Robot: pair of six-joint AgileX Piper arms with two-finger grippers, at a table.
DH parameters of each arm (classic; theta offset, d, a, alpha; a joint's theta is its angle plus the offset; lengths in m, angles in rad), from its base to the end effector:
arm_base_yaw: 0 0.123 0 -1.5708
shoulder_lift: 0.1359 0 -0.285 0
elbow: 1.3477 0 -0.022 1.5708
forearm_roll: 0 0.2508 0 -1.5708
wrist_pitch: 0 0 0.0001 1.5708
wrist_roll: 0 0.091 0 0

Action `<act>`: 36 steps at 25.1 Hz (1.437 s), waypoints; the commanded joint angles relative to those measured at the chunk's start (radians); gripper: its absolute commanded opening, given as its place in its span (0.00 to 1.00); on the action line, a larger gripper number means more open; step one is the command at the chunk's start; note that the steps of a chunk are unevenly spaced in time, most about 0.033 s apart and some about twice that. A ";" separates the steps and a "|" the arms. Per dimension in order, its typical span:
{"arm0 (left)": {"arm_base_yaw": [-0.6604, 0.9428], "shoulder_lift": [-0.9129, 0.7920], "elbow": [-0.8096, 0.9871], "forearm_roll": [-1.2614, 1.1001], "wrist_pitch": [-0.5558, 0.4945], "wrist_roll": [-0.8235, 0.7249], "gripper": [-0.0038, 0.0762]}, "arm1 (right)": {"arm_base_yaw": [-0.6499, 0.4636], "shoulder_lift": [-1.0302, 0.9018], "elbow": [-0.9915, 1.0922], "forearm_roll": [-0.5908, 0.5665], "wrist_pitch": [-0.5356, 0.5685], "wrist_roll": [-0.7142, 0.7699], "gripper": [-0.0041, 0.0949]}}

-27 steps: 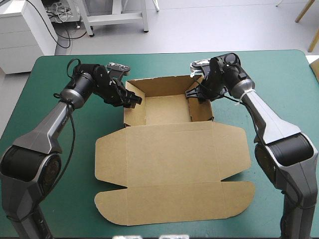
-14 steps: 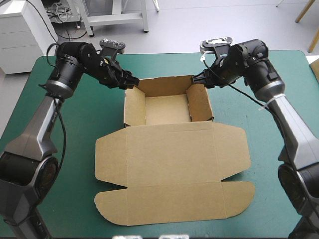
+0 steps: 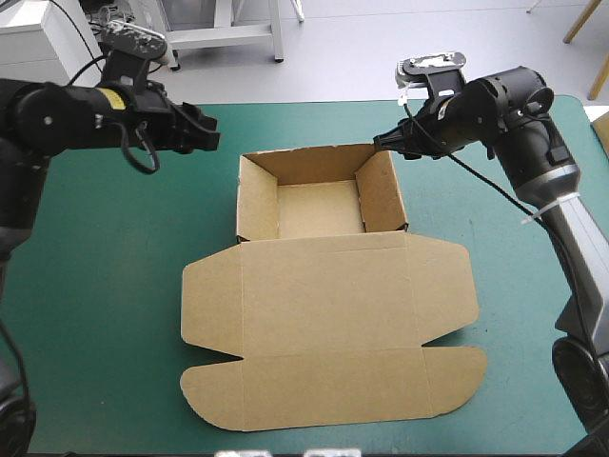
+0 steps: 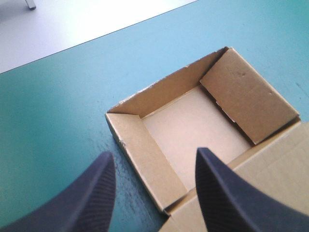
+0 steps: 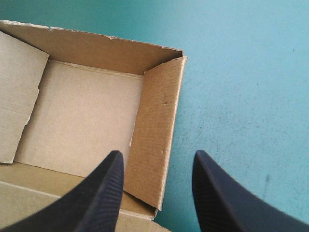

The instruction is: Fold the box

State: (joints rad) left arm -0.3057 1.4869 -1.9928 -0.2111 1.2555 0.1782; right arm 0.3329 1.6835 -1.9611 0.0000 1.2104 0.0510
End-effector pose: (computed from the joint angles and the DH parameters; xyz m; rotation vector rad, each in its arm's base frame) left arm 0.2626 -0.1019 0.5116 0.5699 2.1572 -0.3293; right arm 0.3373 0.1166 0.4411 -0.3405 2.3999 0.1754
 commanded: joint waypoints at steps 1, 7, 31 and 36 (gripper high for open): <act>-0.005 -0.137 0.100 -0.017 0.020 0.056 0.42 | -0.007 -0.014 -0.027 0.000 -0.041 -0.004 0.47; -0.005 -0.359 0.481 -0.017 -0.053 0.150 0.03 | -0.007 0.081 -0.027 -0.011 -0.041 -0.004 0.47; -0.005 -1.127 1.549 -0.021 -0.572 0.039 0.04 | -0.014 0.354 -0.027 -0.106 -0.043 -0.001 0.02; -0.005 -1.128 1.549 -0.021 -0.572 0.039 0.04 | -0.175 0.353 -0.027 -0.134 -0.041 -0.038 0.02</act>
State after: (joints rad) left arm -0.3057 0.3536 -0.4188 -0.2111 0.7537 0.2283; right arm 0.2480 2.0940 -1.9619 -0.0556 1.1831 0.0489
